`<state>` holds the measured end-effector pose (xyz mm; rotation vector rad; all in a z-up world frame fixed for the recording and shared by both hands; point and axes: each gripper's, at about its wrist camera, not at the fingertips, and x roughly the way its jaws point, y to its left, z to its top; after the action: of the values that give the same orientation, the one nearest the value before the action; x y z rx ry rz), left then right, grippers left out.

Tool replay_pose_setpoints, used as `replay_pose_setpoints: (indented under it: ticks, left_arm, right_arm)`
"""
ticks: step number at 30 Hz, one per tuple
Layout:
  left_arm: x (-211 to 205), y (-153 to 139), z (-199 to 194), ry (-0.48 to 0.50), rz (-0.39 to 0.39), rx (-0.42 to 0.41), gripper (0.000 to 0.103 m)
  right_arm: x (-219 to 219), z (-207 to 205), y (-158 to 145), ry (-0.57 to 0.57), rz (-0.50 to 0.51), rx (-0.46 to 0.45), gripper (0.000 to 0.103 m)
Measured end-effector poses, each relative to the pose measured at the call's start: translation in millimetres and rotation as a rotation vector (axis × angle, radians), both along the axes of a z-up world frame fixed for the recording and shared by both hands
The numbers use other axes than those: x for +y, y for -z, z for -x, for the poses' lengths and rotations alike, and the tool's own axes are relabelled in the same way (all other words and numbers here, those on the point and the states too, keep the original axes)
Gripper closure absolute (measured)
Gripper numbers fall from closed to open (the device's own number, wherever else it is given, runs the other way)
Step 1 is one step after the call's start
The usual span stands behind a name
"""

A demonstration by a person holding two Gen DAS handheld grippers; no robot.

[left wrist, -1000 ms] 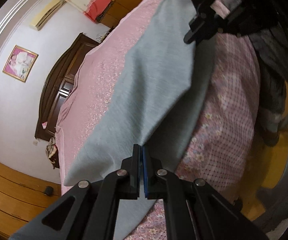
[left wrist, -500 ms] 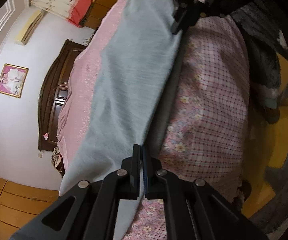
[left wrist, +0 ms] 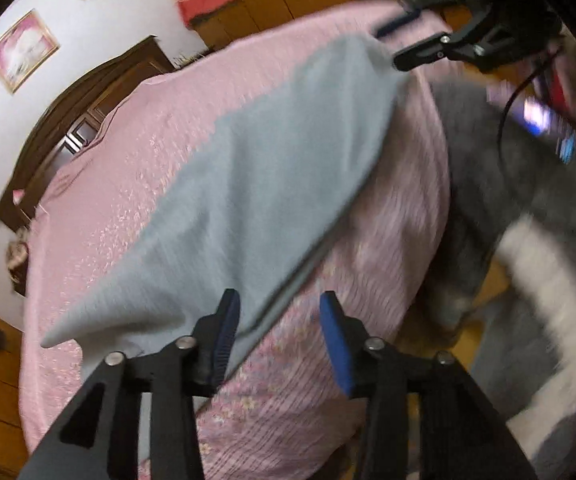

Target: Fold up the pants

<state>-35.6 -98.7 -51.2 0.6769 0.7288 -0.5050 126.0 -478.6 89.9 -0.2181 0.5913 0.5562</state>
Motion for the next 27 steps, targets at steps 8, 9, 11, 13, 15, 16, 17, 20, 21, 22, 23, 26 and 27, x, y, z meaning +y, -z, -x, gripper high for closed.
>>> replay_pose_setpoints:
  ticks: [8,9,11,13,15,16,17,20,21,22,23,26,27]
  left_arm:
    - [-26,-26,-53,-0.045,0.138,-0.038,0.055]
    - [-29,-28,-59,-0.053,0.159,-0.032,0.055]
    - [-34,-30,-71,-0.066,0.175,-0.023,0.055]
    - [-41,-30,-82,-0.079,0.163,-0.025,0.055]
    - [-43,-23,-90,-0.092,0.153,-0.007,0.055]
    - [-44,-20,-93,-0.097,0.15,0.0,0.055]
    - [-44,-18,-97,-0.101,0.148,0.006,0.055]
    - [-41,-12,-98,-0.11,0.136,0.007,0.055]
    - [-39,-9,-98,-0.114,0.133,0.007,0.055]
    - [-39,-8,-99,-0.117,0.132,0.009,0.055]
    - [-36,-8,-99,-0.121,0.134,0.012,0.055]
    - [-30,-6,-98,-0.132,0.141,0.014,0.055]
    - [-28,-5,-99,-0.135,0.147,0.018,0.055]
  right_arm:
    - [-174,-69,79,0.27,-0.704,0.493,0.055]
    - [-179,-71,87,0.281,-0.728,0.516,0.055]
    - [-182,-74,99,0.266,-0.779,0.554,0.055]
    - [-183,-74,107,0.259,-0.791,0.573,0.055]
    - [-172,-76,113,0.256,-0.801,0.576,0.058]
    - [-173,-78,115,0.257,-0.82,0.576,0.061]
    - [-173,-80,116,0.26,-0.84,0.578,0.067]
    - [-179,-89,115,0.278,-0.865,0.585,0.081]
    - [-181,-89,113,0.285,-0.85,0.588,0.082]
    - [-180,-90,110,0.292,-0.825,0.59,0.082]
    - [-179,-89,104,0.308,-0.767,0.599,0.082]
    - [-157,-85,81,0.32,-0.618,0.586,0.082]
    - [-151,-85,72,0.32,-0.561,0.579,0.082]
